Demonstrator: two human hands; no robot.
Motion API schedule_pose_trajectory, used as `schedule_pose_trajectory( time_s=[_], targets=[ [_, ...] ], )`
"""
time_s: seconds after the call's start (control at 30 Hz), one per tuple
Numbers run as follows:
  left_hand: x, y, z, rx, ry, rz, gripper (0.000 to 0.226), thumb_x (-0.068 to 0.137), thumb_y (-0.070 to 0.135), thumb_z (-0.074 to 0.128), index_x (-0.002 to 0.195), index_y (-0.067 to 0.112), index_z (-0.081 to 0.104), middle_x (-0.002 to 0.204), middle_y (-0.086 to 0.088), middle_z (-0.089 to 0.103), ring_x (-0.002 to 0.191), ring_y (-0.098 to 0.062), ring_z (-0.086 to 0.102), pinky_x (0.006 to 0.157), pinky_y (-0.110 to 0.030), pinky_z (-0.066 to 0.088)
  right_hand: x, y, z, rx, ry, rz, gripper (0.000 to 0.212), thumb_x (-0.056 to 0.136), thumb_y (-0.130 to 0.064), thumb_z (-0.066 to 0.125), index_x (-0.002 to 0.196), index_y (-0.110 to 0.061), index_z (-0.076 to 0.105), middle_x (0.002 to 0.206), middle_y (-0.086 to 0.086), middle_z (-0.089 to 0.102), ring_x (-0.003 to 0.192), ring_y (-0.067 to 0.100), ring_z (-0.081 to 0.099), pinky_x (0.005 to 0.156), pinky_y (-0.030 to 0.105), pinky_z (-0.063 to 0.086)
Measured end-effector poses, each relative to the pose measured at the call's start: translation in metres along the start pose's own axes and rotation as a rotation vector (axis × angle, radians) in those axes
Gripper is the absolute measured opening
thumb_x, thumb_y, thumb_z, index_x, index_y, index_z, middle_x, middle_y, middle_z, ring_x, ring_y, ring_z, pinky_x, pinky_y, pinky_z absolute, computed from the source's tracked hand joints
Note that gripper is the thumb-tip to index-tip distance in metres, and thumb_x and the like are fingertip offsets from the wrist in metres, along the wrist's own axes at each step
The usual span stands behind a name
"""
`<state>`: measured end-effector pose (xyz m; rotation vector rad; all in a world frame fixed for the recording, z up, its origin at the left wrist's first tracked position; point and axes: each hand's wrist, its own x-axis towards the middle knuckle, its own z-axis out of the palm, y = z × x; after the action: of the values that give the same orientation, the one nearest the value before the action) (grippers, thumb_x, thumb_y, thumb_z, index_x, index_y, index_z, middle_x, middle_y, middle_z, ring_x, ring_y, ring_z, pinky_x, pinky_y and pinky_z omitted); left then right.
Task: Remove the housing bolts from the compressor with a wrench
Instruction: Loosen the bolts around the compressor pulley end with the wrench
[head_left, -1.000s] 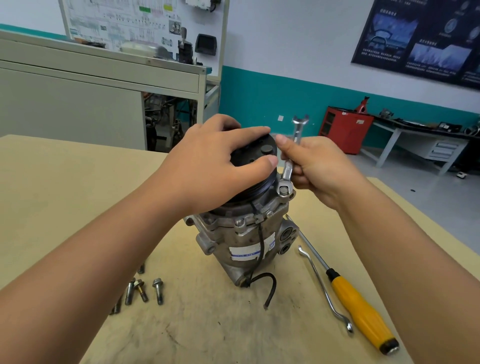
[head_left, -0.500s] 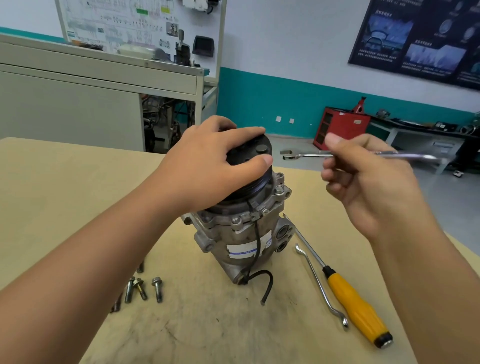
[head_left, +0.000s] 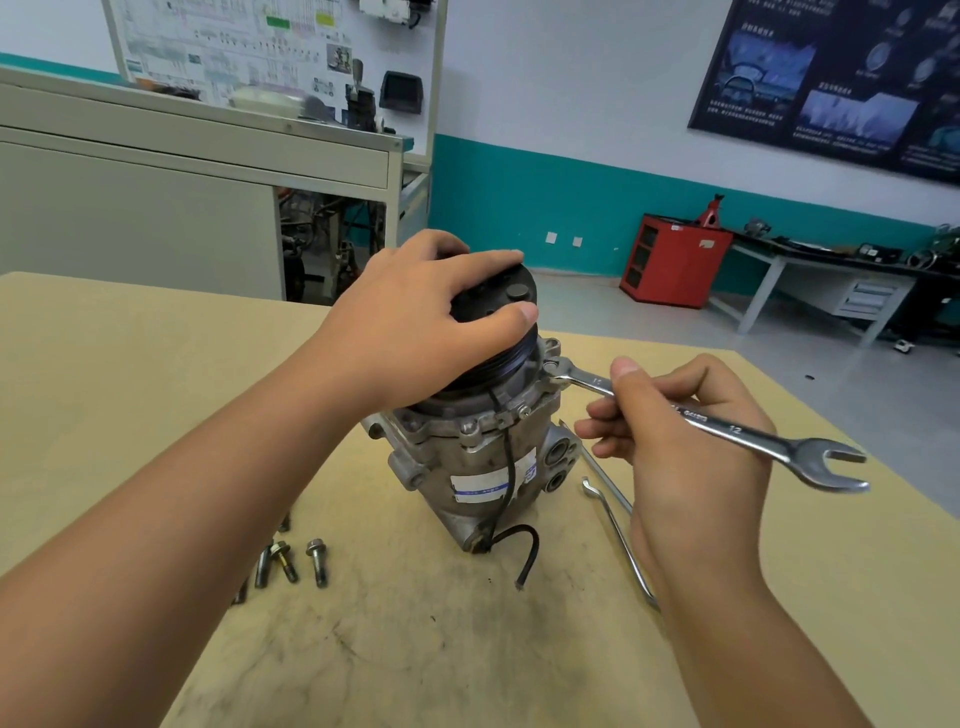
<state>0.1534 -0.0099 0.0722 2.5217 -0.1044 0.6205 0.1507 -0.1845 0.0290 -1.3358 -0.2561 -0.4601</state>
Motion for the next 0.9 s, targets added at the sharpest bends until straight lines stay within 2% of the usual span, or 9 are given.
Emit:
schedule_pose_trajectory(
  time_s=[0.13, 0.3, 0.4, 0.5, 0.57, 0.67, 0.8, 0.9],
  targets=[
    [0.001, -0.002, 0.000, -0.008, 0.003, 0.000, 0.065, 0.072, 0.070, 0.034, 0.135, 0.054, 0.042, 0.135, 0.012, 0.042, 0.128, -0.016, 0.036, 0.103, -0.036, 0.036, 0.022, -0.008, -0.004, -0.035, -0.122, 0.111, 0.029, 0.089, -0.006, 0.061, 0.064, -0.008, 0.045, 0.048, 0.005, 0.061, 0.040, 0.017, 0.058, 0.039, 0.021, 0.044],
    [0.003, -0.003, 0.001, -0.037, 0.000, 0.005, 0.063, 0.071, 0.071, 0.036, 0.132, 0.055, 0.043, 0.131, 0.012, 0.042, 0.127, -0.015, 0.037, 0.103, -0.037, 0.037, 0.078, -0.006, 0.003, -0.195, -0.377, 0.348, 0.029, 0.091, -0.016, 0.061, 0.065, -0.011, 0.048, 0.040, -0.002, 0.047, 0.033, 0.009, 0.038, 0.034, 0.015, 0.032],
    [0.003, -0.004, 0.001, -0.033, 0.019, 0.009, 0.063, 0.071, 0.070, 0.037, 0.132, 0.054, 0.045, 0.128, 0.013, 0.043, 0.125, -0.013, 0.038, 0.097, -0.031, 0.036, 0.099, 0.003, 0.029, -0.333, -0.562, 0.387, 0.037, 0.095, -0.020, 0.055, 0.060, -0.014, 0.042, 0.037, -0.005, 0.038, 0.030, 0.007, 0.029, 0.033, 0.014, 0.023],
    [0.002, -0.003, 0.001, -0.032, 0.022, 0.012, 0.063, 0.072, 0.069, 0.038, 0.132, 0.054, 0.045, 0.128, 0.014, 0.043, 0.125, -0.012, 0.039, 0.094, -0.028, 0.034, 0.107, 0.000, 0.040, -0.416, -0.677, 0.340, 0.033, 0.095, -0.022, 0.053, 0.065, -0.013, 0.045, 0.038, -0.004, 0.036, 0.032, 0.008, 0.027, 0.034, 0.017, 0.021],
    [0.002, -0.003, 0.001, -0.035, 0.015, 0.005, 0.063, 0.071, 0.069, 0.037, 0.132, 0.055, 0.044, 0.129, 0.014, 0.043, 0.125, -0.013, 0.038, 0.097, -0.031, 0.036, 0.103, -0.007, 0.036, -0.344, -0.550, 0.287, 0.027, 0.093, -0.024, 0.058, 0.071, -0.012, 0.049, 0.037, -0.005, 0.039, 0.031, 0.007, 0.030, 0.032, 0.016, 0.025],
    [0.001, -0.002, 0.000, -0.036, 0.005, -0.003, 0.064, 0.071, 0.070, 0.036, 0.133, 0.056, 0.043, 0.130, 0.014, 0.042, 0.126, -0.014, 0.037, 0.102, -0.036, 0.037, 0.089, -0.018, 0.019, -0.096, -0.213, 0.210, 0.025, 0.090, -0.022, 0.064, 0.072, -0.014, 0.049, 0.039, -0.006, 0.048, 0.031, 0.006, 0.041, 0.032, 0.014, 0.030],
    [0.001, -0.001, 0.000, -0.026, 0.000, -0.002, 0.065, 0.071, 0.070, 0.034, 0.134, 0.054, 0.042, 0.132, 0.013, 0.042, 0.127, -0.015, 0.036, 0.103, -0.038, 0.037, 0.060, -0.020, 0.004, -0.133, -0.159, 0.074, 0.028, 0.090, -0.014, 0.062, 0.071, -0.013, 0.042, 0.044, 0.002, 0.058, 0.036, 0.014, 0.055, 0.033, 0.015, 0.029],
    [0.000, 0.000, -0.001, -0.024, 0.003, -0.007, 0.065, 0.071, 0.070, 0.034, 0.134, 0.054, 0.043, 0.134, 0.012, 0.042, 0.128, -0.016, 0.036, 0.103, -0.036, 0.035, 0.047, -0.012, 0.001, -0.112, -0.095, 0.096, 0.027, 0.091, -0.011, 0.059, 0.072, -0.010, 0.040, 0.045, 0.003, 0.059, 0.038, 0.015, 0.058, 0.032, 0.016, 0.028]
  ],
)
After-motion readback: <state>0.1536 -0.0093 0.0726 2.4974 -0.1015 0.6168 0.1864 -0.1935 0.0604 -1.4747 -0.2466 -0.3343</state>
